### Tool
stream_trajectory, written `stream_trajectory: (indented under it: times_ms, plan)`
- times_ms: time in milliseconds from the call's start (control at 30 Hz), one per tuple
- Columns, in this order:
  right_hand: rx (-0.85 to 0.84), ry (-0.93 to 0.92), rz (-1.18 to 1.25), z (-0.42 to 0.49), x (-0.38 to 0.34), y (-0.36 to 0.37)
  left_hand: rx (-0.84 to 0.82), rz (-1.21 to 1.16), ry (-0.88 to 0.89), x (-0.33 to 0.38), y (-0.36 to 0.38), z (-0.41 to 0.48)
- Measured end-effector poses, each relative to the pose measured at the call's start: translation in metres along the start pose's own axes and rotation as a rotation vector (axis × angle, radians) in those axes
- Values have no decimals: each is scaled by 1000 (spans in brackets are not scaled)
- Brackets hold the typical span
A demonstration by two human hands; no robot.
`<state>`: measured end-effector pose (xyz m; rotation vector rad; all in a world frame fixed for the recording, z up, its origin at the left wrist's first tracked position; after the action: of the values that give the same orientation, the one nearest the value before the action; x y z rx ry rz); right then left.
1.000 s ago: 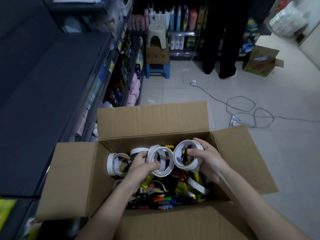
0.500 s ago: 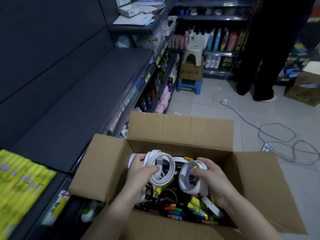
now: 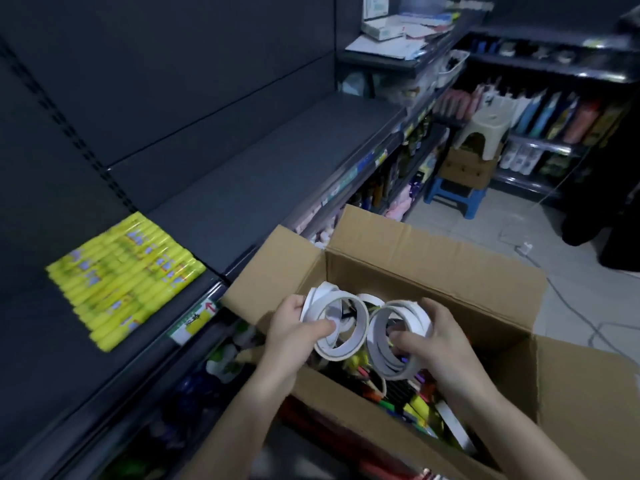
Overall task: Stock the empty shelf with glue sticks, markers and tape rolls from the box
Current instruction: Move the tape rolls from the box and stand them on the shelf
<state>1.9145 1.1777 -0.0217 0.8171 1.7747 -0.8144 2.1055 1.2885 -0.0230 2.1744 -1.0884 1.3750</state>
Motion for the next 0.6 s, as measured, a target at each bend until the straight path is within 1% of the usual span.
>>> stream_trajectory:
  times_ms: [100,233,333,500,600]
  plan:
    - [-11,-102,-19,-13,-40,15,30,-86,81,19,-28,-21]
    - [-12,-225,54,-42,-90,48,77,-229,236,46,-83,-63]
    - [-84,-276,137,-73,-117,89,129,-298,318,53,-132,-98]
    - [-171,-331,209,-118,-131,170,237,-362,388,32,-219,-156]
    - [-248,-317,259,-145,-123,227,335,-386,369,-1,-270,-188]
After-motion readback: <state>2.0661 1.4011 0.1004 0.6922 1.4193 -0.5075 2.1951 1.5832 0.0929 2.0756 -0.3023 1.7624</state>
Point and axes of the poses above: each hand's wrist, its own z-axis towards the middle knuckle, its own y-axis out of the palm, x = y × z, the point moved 10 cm from there along z, towards the middle knuckle, and after that the axes turned 6 degrees about -y, right-handed, at the moved point
